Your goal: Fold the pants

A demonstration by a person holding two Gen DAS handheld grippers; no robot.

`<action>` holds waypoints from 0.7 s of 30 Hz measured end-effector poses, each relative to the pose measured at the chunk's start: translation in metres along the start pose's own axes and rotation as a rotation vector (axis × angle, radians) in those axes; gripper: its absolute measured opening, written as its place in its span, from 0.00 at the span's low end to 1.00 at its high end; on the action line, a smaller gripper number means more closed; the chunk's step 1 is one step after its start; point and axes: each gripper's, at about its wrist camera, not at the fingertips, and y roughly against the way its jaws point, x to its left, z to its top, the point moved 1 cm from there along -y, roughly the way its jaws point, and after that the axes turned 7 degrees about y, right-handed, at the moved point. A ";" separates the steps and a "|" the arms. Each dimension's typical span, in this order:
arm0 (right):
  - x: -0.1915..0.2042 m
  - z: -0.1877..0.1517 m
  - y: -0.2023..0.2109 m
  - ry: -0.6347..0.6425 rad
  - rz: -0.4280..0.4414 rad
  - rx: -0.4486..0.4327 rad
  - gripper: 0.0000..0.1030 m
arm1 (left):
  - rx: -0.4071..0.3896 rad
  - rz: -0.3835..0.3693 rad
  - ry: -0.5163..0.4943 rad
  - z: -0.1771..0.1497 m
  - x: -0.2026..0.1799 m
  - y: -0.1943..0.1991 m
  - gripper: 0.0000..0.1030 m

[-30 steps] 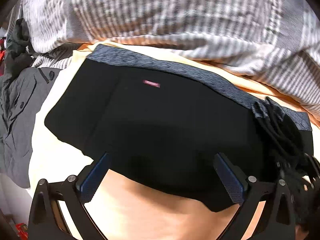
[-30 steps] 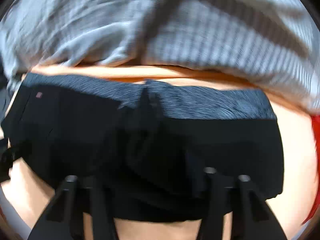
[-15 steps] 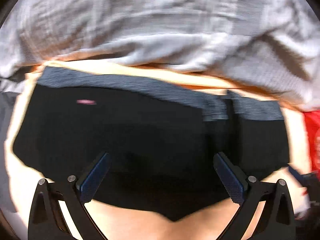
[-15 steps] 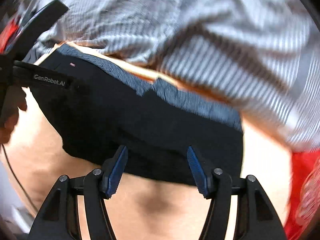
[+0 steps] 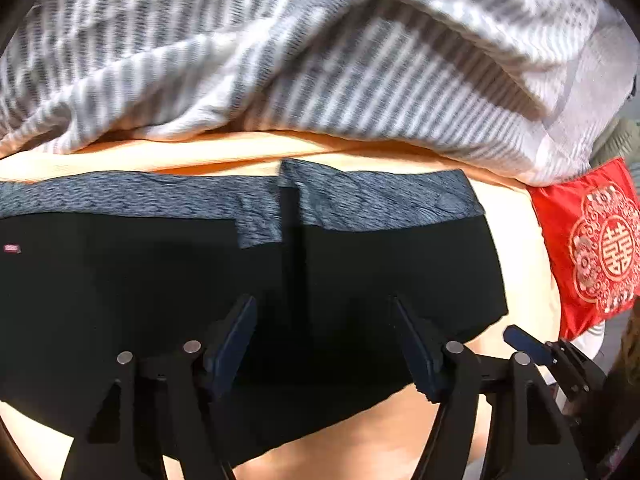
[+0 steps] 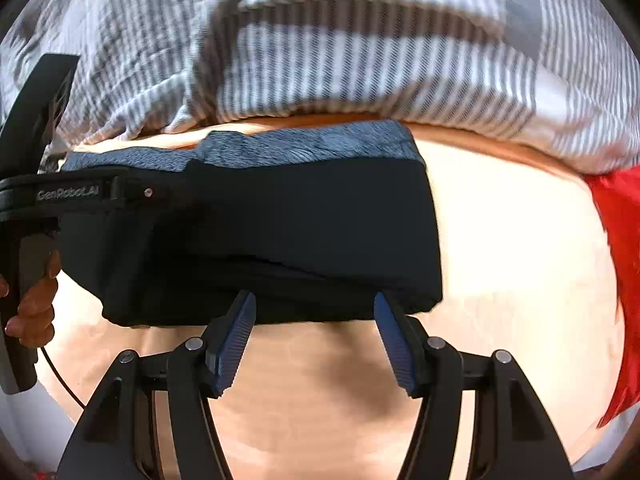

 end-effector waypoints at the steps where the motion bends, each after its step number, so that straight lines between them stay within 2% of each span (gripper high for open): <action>1: -0.002 -0.001 -0.001 -0.008 0.003 0.003 0.64 | 0.012 -0.005 -0.010 -0.001 -0.003 -0.003 0.46; 2: -0.005 -0.003 -0.002 -0.015 0.006 0.006 0.64 | 0.026 -0.006 -0.022 -0.002 -0.007 -0.006 0.34; 5: -0.009 -0.004 -0.005 -0.027 0.017 0.010 0.64 | 0.036 -0.005 -0.052 -0.008 -0.016 -0.013 0.04; 12: -0.020 -0.008 -0.004 -0.081 0.034 0.019 0.62 | -0.005 -0.064 -0.051 -0.019 -0.028 0.006 0.04; 16: -0.022 -0.007 0.000 -0.083 0.035 0.016 0.62 | 0.005 -0.020 -0.049 -0.031 -0.020 0.008 0.04; 19: -0.020 -0.007 -0.001 -0.061 0.042 0.025 0.62 | 0.038 0.003 0.002 -0.030 0.001 -0.011 0.04; 21: -0.017 -0.008 -0.003 -0.051 0.049 0.034 0.62 | 0.045 0.034 -0.031 -0.030 0.002 -0.024 0.04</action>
